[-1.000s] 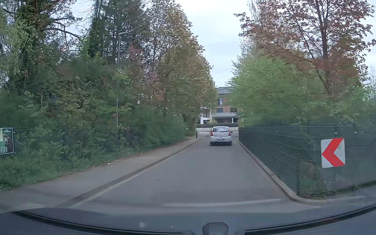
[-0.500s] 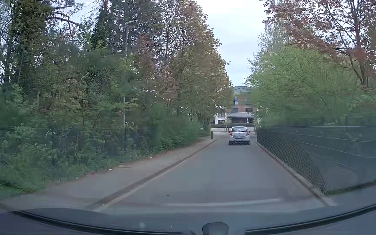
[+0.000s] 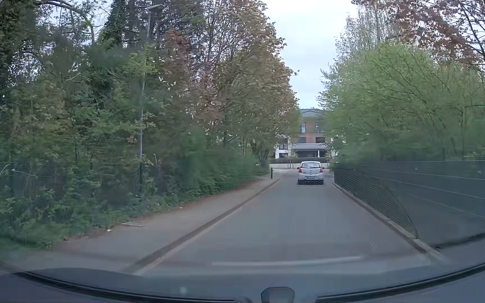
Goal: Follow the waypoints while adhering to traffic rules and regulations
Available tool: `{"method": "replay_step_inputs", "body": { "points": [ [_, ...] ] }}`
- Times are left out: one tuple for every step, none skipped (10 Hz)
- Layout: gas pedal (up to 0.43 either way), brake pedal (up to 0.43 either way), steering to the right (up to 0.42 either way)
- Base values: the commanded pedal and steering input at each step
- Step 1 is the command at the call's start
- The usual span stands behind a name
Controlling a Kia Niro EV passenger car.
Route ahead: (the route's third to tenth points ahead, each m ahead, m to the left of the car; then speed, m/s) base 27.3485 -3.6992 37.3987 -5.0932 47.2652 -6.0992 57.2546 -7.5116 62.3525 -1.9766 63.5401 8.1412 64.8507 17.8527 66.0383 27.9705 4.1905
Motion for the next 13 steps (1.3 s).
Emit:
{"method": "replay_step_inputs", "body": {
  "points": [
    [0.189, 0.000, 0.068],
    [0.189, 0.000, 0.070],
    [0.189, 0.000, 0.074],
    [0.189, 0.000, 0.077],
    [0.189, 0.000, 0.077],
    [0.177, 0.000, 0.077],
    [0.177, 0.000, 0.077],
    [0.169, 0.000, 0.076],
    [0.157, 0.000, 0.076],
    [0.157, 0.000, 0.074],
    [0.150, 0.000, 0.070],
    [0.150, 0.000, 0.064],
    [0.150, 0.000, 0.056]
  ]
}}
